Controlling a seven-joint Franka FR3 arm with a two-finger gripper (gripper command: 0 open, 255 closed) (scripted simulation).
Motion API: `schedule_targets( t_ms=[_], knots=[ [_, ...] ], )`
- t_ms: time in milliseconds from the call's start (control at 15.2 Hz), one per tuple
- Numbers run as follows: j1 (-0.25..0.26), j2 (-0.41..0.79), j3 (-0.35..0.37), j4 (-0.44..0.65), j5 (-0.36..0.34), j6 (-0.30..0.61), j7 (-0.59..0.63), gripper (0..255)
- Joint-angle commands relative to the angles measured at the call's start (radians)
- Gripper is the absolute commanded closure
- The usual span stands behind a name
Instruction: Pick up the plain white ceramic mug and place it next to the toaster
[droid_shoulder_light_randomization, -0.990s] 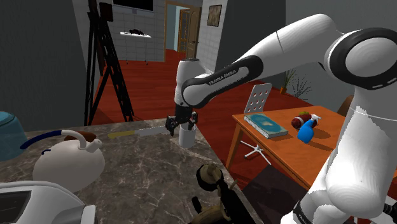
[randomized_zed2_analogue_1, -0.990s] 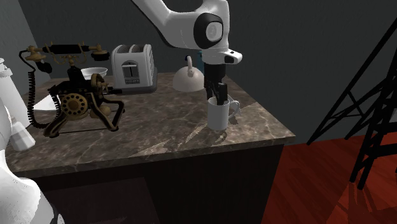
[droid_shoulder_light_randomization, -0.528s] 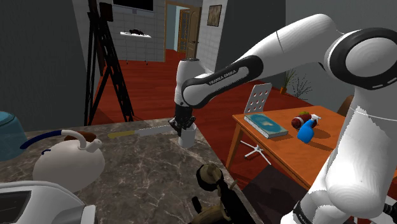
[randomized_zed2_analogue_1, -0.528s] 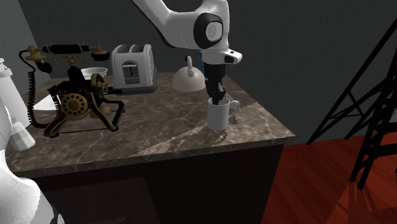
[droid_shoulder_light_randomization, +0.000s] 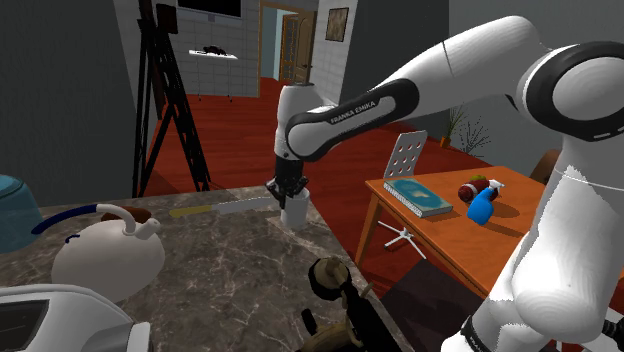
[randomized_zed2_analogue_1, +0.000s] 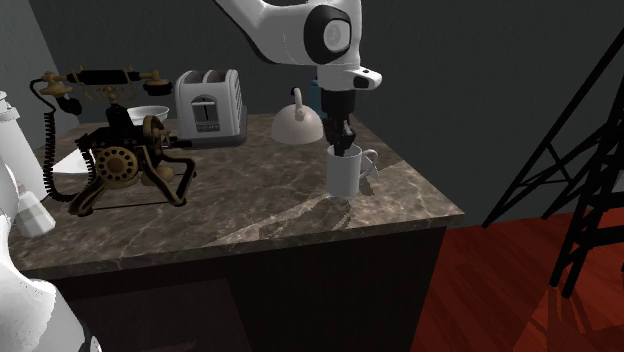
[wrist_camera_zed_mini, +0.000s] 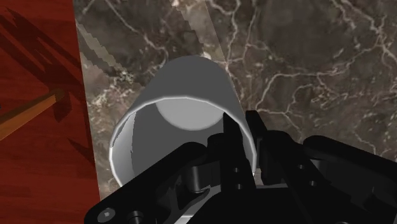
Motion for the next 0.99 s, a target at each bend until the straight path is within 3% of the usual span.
schedule_targets(
  t_ms=[0, 924],
  knots=[
    [-0.001, -0.015, 0.000, 0.009, 0.005, -0.024, -0.004, 255],
    [-0.004, -0.083, 0.003, 0.119, 0.026, -0.200, -0.021, 255]
  ],
)
